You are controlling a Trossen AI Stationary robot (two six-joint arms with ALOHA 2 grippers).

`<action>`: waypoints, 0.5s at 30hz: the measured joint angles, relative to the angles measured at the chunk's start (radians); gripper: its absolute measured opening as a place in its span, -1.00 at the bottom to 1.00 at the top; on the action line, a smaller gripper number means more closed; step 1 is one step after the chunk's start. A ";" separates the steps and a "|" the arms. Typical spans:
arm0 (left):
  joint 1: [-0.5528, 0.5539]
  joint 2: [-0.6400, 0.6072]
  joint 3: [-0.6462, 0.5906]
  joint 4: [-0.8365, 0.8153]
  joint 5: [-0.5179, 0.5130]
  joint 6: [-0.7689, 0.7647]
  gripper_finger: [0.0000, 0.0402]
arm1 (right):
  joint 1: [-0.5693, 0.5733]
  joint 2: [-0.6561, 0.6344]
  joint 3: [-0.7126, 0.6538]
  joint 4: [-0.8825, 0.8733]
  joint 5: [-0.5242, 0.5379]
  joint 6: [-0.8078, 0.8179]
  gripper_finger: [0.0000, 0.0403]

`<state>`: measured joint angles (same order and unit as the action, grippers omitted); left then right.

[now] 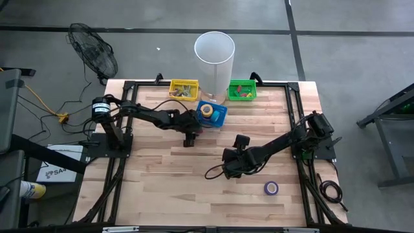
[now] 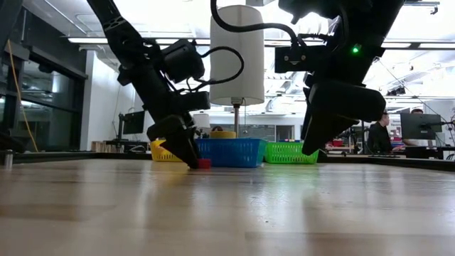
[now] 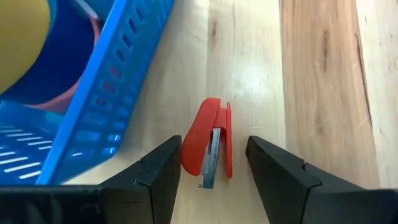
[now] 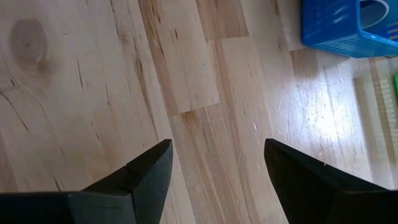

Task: Pick and place Stapler, Stapler remover, tape
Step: Put the red stapler into the green basket

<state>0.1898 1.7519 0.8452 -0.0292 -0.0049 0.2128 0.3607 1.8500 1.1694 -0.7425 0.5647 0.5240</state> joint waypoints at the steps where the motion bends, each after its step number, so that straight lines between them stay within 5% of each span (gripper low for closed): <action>1: 0.000 0.000 0.000 0.000 0.000 -0.012 -0.07 | 0.000 0.000 0.000 0.000 0.000 0.000 0.22; 15: 0.000 0.000 0.000 0.000 0.008 -0.036 -0.18 | 0.000 0.000 0.000 0.000 -0.002 0.000 0.22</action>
<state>0.1894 1.7519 0.8452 -0.0297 0.0034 0.1770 0.3607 1.8500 1.1691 -0.7422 0.5625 0.5240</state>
